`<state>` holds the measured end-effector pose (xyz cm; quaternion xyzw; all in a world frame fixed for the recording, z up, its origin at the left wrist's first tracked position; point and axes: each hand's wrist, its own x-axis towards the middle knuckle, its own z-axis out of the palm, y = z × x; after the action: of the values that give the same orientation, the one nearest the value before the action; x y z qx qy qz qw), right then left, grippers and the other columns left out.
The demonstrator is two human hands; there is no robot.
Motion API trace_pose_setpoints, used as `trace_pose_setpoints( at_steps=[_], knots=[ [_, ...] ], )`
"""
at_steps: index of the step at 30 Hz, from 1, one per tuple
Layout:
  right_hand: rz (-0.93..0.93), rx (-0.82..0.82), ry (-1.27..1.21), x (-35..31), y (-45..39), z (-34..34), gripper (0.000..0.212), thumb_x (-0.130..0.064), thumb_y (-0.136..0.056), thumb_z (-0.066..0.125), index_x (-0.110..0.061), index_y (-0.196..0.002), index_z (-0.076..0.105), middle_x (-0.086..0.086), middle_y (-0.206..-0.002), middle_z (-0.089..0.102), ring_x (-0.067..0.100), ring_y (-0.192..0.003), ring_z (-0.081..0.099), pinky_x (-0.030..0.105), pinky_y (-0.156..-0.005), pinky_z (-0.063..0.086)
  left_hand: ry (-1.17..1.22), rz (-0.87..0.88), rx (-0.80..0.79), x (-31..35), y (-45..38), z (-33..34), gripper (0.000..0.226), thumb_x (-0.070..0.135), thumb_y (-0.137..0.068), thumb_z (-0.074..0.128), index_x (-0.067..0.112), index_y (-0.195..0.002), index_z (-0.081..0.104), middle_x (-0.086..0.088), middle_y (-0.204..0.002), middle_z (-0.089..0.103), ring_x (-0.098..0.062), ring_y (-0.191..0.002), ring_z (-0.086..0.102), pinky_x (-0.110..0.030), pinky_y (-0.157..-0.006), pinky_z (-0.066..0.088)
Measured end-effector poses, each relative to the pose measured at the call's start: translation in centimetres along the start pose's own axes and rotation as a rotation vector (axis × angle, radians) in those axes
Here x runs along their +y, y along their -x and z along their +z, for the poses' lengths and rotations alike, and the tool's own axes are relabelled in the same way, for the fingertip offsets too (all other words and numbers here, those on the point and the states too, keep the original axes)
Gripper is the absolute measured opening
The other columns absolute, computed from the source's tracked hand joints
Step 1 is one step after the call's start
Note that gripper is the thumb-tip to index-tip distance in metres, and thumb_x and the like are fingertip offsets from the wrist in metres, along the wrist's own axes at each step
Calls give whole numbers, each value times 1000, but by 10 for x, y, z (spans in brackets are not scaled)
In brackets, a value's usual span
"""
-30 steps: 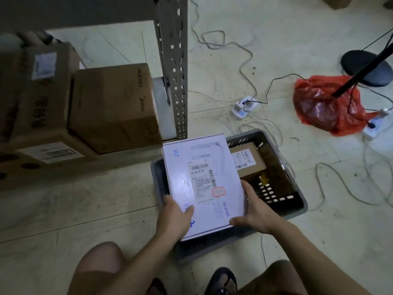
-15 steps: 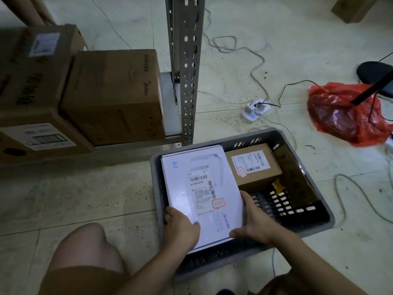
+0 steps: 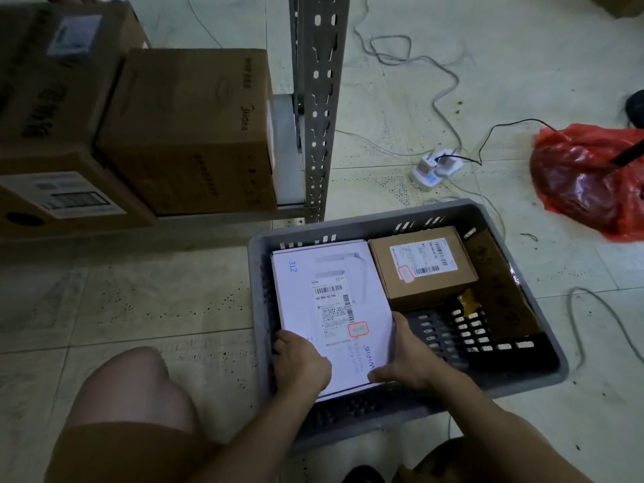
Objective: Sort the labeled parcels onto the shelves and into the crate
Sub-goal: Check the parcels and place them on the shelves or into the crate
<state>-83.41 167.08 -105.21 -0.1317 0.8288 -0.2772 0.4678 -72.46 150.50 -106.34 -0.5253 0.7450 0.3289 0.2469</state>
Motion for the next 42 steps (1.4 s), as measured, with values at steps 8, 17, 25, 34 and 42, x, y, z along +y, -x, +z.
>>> trace_pose_setpoints(
  at_steps=[8,17,25,34,42],
  knots=[
    [70,-33,24,14,-26,11,112,-11,-65,89,-21,-148,15,-5,-123,46,13,-112,46,22,-84,45,-13,-36,-25,-2,-16,19,90,20,-87,70,2,-151,9,-16,-152,28,-33,-134,40,-39,-102,42],
    [189,-86,37,26,-56,15,116,-13,-64,91,-13,-151,15,0,-123,46,18,-112,45,30,-93,44,-22,20,-34,-11,-42,37,102,17,-88,68,10,-155,-8,-17,-151,24,-34,-123,51,-37,-94,47],
    [264,-150,43,31,-79,17,109,-18,-63,95,-13,-149,28,4,-145,50,25,-133,48,37,-110,42,-81,42,-31,-18,-59,53,107,20,-86,73,12,-155,-8,-16,-150,29,-32,-120,53,-36,-89,48],
    [334,-148,-30,37,-100,20,111,-25,-59,98,-16,-147,31,3,-144,50,27,-127,52,46,-104,49,-142,8,-64,-11,-77,64,101,19,-90,65,13,-155,-11,-18,-153,23,-33,-122,51,-34,-85,46],
    [329,-187,-5,38,-103,23,99,-29,-61,96,-21,-142,39,3,-141,52,26,-123,54,50,-103,50,10,-64,-118,-12,-91,68,103,24,-90,67,16,-156,-12,-19,-153,27,-34,-125,50,-36,-90,48]
  ],
)
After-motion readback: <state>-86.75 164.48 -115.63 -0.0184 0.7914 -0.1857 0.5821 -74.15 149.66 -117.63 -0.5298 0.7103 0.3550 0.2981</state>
